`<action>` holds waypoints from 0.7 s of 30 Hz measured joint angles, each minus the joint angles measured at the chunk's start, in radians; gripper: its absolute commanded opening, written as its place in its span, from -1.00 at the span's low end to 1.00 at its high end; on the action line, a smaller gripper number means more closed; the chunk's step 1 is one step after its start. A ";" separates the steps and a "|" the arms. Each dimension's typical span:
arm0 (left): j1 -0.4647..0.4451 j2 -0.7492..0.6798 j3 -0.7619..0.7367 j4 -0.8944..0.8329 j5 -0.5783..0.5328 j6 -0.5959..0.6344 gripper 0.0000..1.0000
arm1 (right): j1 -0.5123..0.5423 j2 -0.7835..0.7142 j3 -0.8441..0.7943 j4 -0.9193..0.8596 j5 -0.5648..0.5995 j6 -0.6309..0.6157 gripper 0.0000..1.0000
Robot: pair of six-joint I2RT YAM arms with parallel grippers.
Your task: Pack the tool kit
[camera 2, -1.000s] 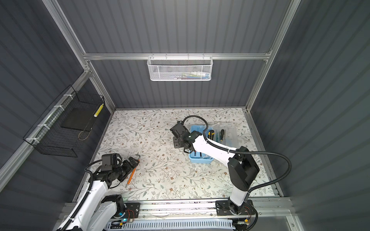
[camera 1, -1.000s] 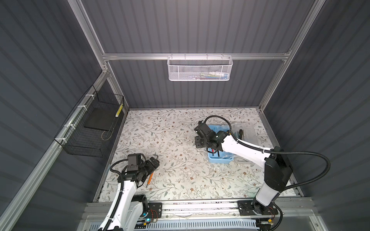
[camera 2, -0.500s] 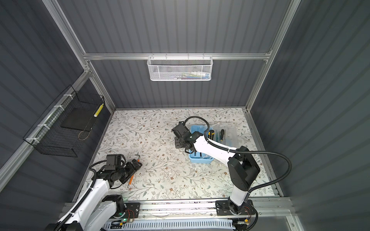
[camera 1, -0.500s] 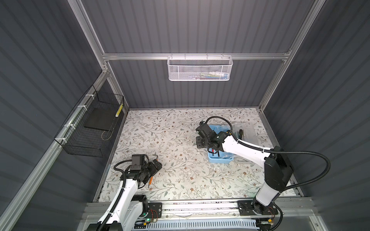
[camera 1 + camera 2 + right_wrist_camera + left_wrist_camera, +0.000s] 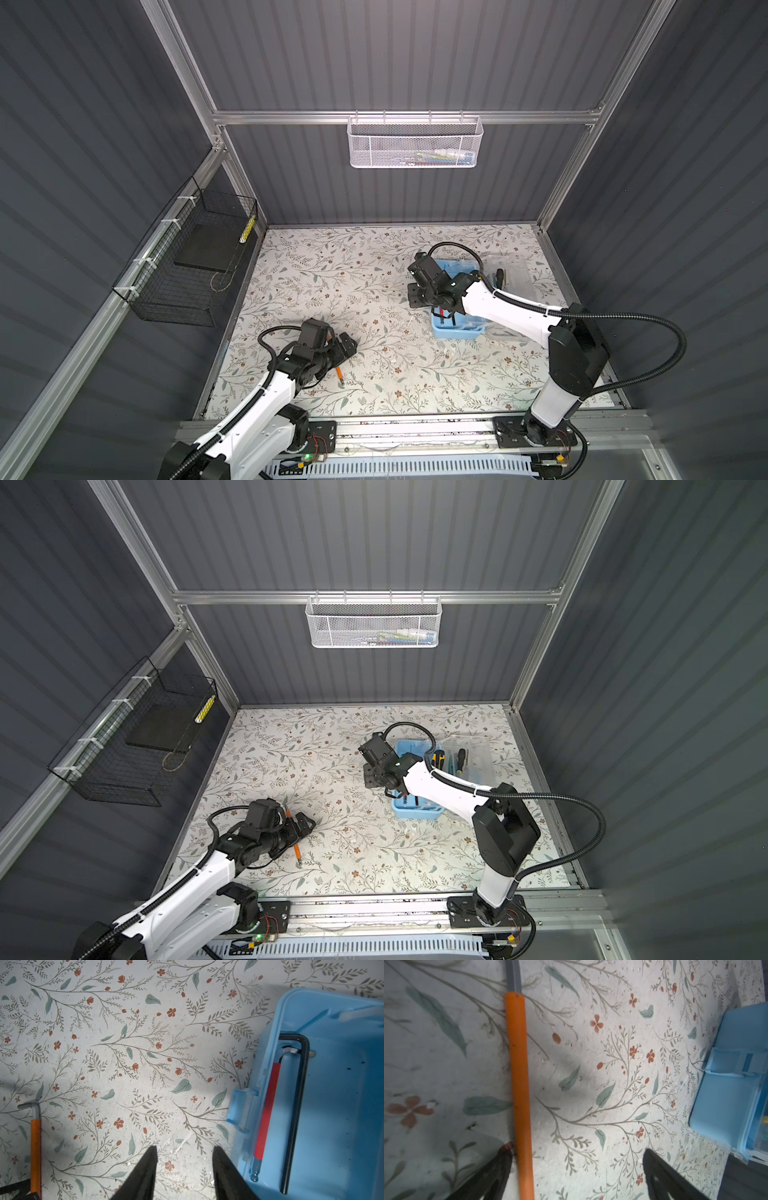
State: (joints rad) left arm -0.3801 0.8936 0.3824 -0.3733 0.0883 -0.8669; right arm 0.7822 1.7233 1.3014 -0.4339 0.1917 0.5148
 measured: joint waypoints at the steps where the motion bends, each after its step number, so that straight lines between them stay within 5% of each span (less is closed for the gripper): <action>1: 0.000 0.010 0.031 -0.023 -0.026 0.013 0.99 | 0.000 0.000 -0.001 0.000 -0.012 -0.003 -0.03; 8: 0.050 0.128 0.370 -0.142 -0.222 0.185 0.99 | 0.064 0.048 0.032 -0.002 -0.098 -0.033 0.01; 15: 0.427 0.254 0.426 -0.098 -0.132 0.333 0.99 | 0.252 0.252 0.223 0.005 -0.147 -0.005 0.05; 21: 0.588 0.261 0.440 -0.101 -0.038 0.438 0.99 | 0.384 0.381 0.360 0.019 -0.144 -0.002 0.08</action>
State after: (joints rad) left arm 0.2081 1.1549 0.8223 -0.4744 0.0505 -0.4290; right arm 1.1660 2.1044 1.6619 -0.4145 0.0479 0.5125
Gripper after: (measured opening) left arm 0.994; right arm 0.536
